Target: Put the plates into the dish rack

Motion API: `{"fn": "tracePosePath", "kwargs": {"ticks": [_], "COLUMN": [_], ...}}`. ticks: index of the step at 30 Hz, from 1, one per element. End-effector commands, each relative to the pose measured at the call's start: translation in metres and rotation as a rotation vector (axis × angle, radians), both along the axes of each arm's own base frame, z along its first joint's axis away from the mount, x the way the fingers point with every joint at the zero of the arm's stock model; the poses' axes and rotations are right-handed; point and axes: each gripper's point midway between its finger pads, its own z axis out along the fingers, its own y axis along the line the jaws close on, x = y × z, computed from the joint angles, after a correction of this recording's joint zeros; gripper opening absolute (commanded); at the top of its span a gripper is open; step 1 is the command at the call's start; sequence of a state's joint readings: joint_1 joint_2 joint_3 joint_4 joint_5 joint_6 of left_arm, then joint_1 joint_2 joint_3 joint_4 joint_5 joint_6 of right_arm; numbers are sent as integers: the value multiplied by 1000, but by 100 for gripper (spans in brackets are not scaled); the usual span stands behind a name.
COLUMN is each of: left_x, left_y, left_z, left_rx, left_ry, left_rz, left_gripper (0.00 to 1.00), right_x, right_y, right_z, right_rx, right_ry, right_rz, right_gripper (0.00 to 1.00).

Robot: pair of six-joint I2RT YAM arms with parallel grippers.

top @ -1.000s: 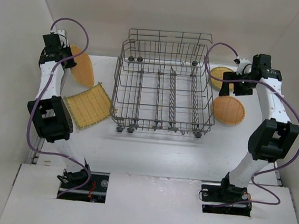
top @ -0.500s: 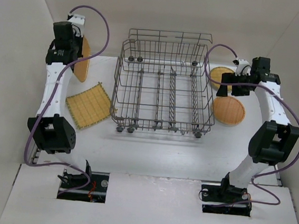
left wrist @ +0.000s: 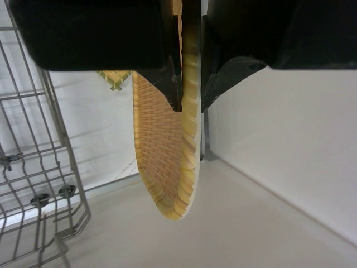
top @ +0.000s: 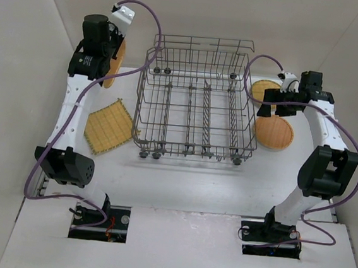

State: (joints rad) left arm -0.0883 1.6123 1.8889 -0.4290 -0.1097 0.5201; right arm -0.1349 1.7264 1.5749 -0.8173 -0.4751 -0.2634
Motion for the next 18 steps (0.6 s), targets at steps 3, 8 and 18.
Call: {"fn": "tracePosePath", "kwargs": {"ticks": [3,8,18], "left_x": [-20,-28,-61], "left_y": [-23,-68,-168], "left_z": [96,111,82], "left_rx": [24,-22,-133], "left_ry": [-238,-270,-90], "left_rz": [-80,-256,-687], "left_gripper": [1,1,1], "right_x": [4,0,-4], "right_y": [8,7,6], "right_z": [28,26,28], "right_rx": [21,24,27], "right_ry": [-106,-108,-113], "right_rz": [19,12,0], "right_gripper": [100,100,100]}}
